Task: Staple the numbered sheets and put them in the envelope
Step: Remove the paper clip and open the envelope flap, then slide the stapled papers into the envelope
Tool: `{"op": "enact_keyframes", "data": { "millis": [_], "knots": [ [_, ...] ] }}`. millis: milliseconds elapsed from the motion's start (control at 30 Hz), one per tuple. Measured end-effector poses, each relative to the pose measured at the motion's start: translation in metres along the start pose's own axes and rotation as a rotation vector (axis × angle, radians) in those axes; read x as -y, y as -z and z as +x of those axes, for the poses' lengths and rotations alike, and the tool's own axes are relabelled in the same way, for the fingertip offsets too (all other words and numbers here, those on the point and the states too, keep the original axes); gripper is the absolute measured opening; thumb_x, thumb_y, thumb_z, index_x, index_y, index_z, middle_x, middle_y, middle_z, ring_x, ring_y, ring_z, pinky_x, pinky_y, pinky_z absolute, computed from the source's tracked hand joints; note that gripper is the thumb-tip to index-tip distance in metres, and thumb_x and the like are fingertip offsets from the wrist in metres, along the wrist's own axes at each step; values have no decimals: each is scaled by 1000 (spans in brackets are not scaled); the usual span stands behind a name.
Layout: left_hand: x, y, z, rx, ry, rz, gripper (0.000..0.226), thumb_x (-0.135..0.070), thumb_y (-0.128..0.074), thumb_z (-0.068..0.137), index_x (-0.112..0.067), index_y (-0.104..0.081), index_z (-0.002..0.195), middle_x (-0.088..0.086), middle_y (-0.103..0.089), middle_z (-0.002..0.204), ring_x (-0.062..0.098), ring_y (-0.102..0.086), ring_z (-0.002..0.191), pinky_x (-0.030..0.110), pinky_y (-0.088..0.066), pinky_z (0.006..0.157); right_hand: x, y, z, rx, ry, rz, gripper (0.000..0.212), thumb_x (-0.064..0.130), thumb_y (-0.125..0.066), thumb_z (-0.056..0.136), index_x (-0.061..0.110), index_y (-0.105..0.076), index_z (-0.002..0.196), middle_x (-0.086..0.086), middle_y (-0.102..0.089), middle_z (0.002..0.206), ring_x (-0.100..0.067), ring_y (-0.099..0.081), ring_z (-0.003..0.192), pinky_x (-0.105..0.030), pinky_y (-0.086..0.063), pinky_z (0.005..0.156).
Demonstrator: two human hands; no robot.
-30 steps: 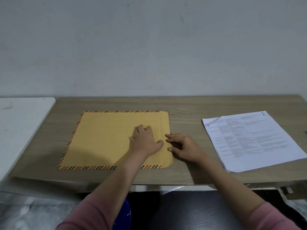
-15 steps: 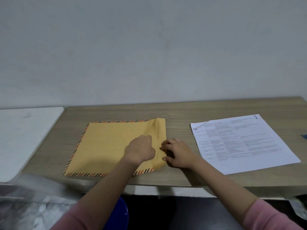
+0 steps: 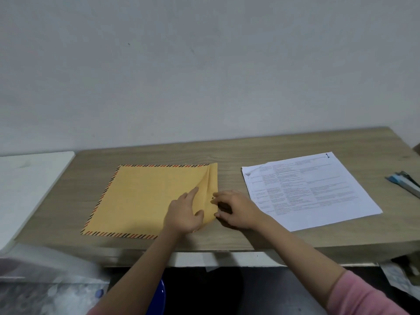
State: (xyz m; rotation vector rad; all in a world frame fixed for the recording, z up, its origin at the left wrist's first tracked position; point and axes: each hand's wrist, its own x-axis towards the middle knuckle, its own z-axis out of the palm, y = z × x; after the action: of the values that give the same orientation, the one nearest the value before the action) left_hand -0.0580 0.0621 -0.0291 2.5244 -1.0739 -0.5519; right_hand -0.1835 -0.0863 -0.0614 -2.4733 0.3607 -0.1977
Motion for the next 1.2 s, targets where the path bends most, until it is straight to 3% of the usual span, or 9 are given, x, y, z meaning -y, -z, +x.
{"op": "enact_keyframes", "data": {
  "millis": [67, 267, 367, 467, 633, 733, 833, 1067, 1200],
  "knots": [
    [-2, -3, 1, -14, 10, -1, 79, -43, -63, 82, -28, -24, 149, 5, -47, 142, 32, -45, 124, 38, -36, 106, -8, 16, -15, -103, -17, 52, 43, 37, -59, 80, 17, -63, 118, -2, -59, 130, -18, -52, 119, -26, -34, 101],
    [-9, -8, 3, -74, 18, -10, 96, -52, -75, 71, -26, -26, 149, 5, -45, 146, 29, -42, 130, 37, -32, 108, -105, 91, -76, -521, -395, -166, 40, 30, -61, 78, 9, -66, 112, -18, -61, 121, -37, -56, 111, -45, -41, 96],
    [-12, -9, 4, -80, 38, -27, 102, -53, -78, 66, -25, -25, 149, 6, -44, 147, 28, -40, 132, 38, -31, 110, -156, 127, -107, -525, -809, -253, 53, 37, -62, 78, 15, -55, 125, -25, -50, 130, -44, -45, 119, -55, -34, 102],
    [-17, -11, 5, -86, 74, -31, 105, -53, -80, 65, -26, -23, 150, 6, -43, 147, 31, -38, 131, 39, -30, 108, -182, 141, -124, -352, -1055, -236, 70, 55, -62, 75, 25, -39, 134, -26, -42, 134, -45, -37, 122, -55, -34, 101],
    [-24, -16, 11, -112, 110, -23, 105, -52, -80, 65, -25, -23, 150, 8, -46, 143, 34, -39, 128, 40, -32, 106, -180, 148, -123, -338, -1030, -126, 72, 59, -68, 67, 26, -42, 125, -20, -56, 112, -39, -42, 118, -38, -41, 75],
    [-25, -18, 13, -135, 128, -37, 106, -53, -81, 63, -26, -24, 149, 8, -48, 142, 36, -40, 126, 42, -36, 103, -173, 158, -121, -338, -1002, -124, 70, 56, -76, 63, 21, -47, 116, -10, -55, 90, -36, -46, 114, -38, -41, 74],
    [-25, -20, 13, -150, 143, -39, 108, -55, -81, 62, -27, -24, 149, 7, -48, 142, 37, -40, 125, 44, -39, 100, -163, 160, -123, -363, -991, -55, 72, 55, -82, 55, 23, -49, 109, -5, -55, 97, -32, -56, 102, -40, -47, 78],
    [-25, -21, 13, -156, 156, -30, 108, -55, -81, 61, -29, -23, 149, 5, -48, 142, 37, -39, 125, 44, -41, 96, -145, 161, -133, -496, -878, 359, 59, 11, -86, 60, 19, -54, 109, -8, -55, 111, -25, -53, 92, -31, -43, 64],
    [-27, -20, 13, -144, 160, -24, 110, -54, -82, 61, -28, -21, 150, 7, -49, 139, 38, -39, 125, 44, -41, 96, -137, 162, -141, -484, -790, 570, 50, 3, -74, 75, 14, -54, 119, -11, -55, 120, -27, -58, 102, -39, -52, 80]
  ]
}}
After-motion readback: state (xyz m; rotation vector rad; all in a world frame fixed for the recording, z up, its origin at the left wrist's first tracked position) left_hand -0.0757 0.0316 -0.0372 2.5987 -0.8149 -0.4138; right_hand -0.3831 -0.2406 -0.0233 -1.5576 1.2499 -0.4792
